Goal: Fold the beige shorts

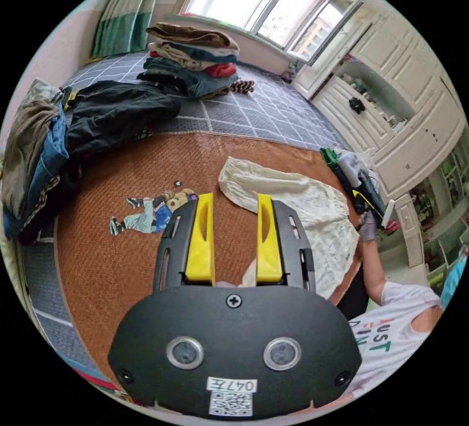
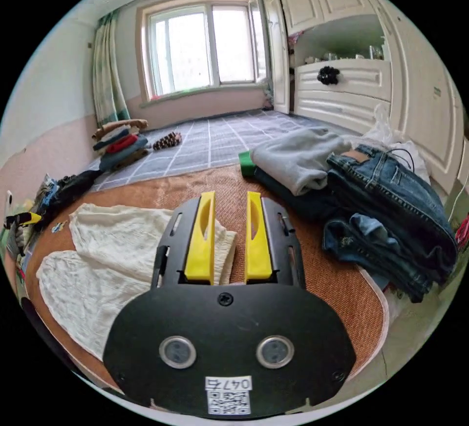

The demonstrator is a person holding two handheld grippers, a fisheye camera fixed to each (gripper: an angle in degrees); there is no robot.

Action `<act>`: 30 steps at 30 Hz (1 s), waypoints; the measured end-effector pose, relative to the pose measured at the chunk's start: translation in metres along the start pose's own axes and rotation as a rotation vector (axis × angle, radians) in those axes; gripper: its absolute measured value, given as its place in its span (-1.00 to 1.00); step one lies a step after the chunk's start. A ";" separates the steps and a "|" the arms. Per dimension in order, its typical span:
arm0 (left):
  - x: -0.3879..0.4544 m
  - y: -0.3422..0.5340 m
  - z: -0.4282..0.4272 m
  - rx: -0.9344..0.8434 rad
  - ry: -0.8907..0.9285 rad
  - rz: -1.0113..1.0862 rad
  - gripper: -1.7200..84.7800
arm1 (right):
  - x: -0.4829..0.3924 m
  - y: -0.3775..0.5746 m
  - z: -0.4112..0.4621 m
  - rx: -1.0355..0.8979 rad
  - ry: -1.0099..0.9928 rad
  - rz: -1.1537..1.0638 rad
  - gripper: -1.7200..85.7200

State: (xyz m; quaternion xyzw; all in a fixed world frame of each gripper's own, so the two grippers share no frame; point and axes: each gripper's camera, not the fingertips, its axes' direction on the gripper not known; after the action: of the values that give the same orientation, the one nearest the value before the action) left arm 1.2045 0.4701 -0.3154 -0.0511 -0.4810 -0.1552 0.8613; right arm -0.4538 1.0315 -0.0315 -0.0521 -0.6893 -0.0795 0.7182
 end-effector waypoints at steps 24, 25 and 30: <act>0.029 0.397 0.107 0.173 0.169 -0.436 -0.84 | -0.261 -0.008 -0.161 -0.417 -0.121 -1.047 -0.85; 0.032 0.401 0.114 0.172 0.182 -0.428 -0.95 | -0.269 -0.012 -0.162 -0.409 -0.110 -1.073 -0.85; 0.038 0.428 0.120 0.248 0.185 -0.434 -0.98 | -0.333 -0.029 -0.145 -0.477 -0.017 -1.339 -0.87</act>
State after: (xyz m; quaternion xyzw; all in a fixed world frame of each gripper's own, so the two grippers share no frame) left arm 1.2612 0.8955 -0.1930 0.1733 -0.4154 -0.2802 0.8479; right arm -0.3289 0.9908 -0.3714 0.2262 -0.5426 -0.6522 0.4786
